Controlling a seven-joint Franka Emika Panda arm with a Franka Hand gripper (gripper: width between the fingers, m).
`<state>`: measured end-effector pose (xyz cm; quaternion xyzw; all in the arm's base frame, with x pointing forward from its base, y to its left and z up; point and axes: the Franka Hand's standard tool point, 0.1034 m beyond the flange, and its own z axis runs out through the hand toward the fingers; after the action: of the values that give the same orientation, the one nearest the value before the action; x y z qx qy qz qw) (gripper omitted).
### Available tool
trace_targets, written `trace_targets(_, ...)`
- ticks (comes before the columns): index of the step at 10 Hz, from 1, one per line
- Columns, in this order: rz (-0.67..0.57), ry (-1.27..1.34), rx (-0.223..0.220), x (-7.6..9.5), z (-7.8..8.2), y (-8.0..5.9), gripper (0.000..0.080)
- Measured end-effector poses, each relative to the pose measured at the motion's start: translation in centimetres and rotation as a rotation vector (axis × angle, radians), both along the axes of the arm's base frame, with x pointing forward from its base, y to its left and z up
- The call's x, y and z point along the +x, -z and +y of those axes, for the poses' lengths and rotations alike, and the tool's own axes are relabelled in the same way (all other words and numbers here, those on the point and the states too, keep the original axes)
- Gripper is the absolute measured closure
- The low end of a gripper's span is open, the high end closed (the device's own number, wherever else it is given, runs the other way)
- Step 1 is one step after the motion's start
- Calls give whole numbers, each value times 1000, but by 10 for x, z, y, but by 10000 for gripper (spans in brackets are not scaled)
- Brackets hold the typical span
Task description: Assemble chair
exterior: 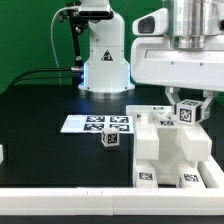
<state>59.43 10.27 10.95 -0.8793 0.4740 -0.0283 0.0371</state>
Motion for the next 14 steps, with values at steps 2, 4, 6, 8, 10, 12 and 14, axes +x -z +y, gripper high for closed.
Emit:
trace_targets(2,3,353,53,0,4,0,536)
trace_targets(4,6,471,85,-1,8,0,535)
trace_targets(6,11,547,102,-1,11,0,535)
trace_targets(8,10,518,98,-1,11,1,440)
trace_targets(10,33,431,89,-2,14,-1,200)
trace_targets(12,49,47,63,1,16,-9,158)
trace_targets(14,79,-167,53,-1,20,-12,152)
